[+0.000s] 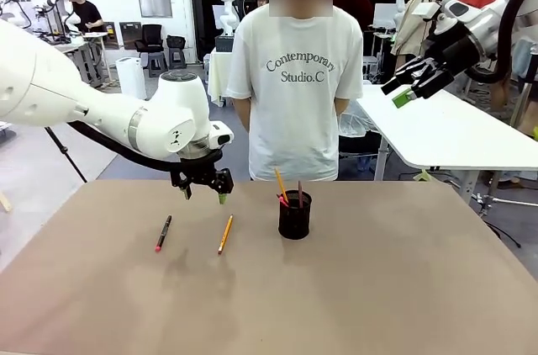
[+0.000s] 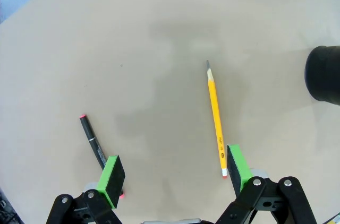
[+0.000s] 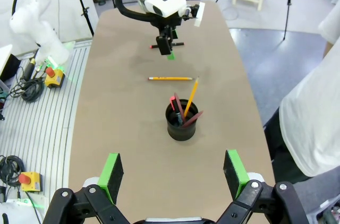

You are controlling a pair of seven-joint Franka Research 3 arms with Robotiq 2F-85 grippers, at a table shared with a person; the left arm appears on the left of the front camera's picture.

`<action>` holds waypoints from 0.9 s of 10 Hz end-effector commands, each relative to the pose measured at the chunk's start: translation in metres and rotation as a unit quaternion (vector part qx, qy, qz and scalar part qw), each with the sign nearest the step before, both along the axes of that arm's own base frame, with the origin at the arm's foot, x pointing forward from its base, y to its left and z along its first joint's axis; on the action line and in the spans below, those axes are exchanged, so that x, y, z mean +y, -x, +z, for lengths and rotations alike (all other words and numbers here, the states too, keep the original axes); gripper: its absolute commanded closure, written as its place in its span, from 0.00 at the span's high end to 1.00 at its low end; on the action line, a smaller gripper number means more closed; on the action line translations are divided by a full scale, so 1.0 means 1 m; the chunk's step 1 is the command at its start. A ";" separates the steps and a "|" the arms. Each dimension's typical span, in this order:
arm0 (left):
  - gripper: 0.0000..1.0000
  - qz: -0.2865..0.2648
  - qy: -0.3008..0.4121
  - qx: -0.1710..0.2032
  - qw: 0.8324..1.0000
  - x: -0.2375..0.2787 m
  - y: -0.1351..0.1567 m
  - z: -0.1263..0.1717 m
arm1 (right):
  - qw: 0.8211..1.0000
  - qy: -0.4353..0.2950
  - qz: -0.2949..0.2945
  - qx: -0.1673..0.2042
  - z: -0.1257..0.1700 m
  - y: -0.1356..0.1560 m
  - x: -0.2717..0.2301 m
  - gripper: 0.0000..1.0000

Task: Place the pens into the pen holder.
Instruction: Pick up a writing instrument from the table and place it into the Pen holder.

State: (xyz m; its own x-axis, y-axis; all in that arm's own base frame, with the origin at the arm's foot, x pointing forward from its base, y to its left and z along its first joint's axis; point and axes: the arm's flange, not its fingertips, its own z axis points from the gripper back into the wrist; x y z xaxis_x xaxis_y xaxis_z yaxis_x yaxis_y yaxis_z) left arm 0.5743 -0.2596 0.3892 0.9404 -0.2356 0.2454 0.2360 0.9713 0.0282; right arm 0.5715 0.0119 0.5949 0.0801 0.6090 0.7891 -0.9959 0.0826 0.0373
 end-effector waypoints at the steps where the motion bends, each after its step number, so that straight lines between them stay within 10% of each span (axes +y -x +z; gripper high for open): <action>1: 1.00 -0.001 -0.005 -0.003 1.000 0.003 0.003 0.003 | 1.000 0.000 0.001 -0.001 0.002 0.000 0.002 1.00; 9: 1.00 0.009 0.018 0.028 0.999 -0.021 -0.027 -0.046 | 1.000 0.000 0.001 -0.001 0.002 0.000 0.002 1.00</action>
State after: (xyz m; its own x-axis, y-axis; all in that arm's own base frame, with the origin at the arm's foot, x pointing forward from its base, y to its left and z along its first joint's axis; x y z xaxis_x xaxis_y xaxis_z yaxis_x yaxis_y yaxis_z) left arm 0.5904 -0.2816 0.3414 0.9537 -0.2348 0.1882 0.2398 0.9708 -0.0039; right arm 0.5716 0.0119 0.5950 0.0799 0.6090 0.7891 -0.9959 0.0826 0.0371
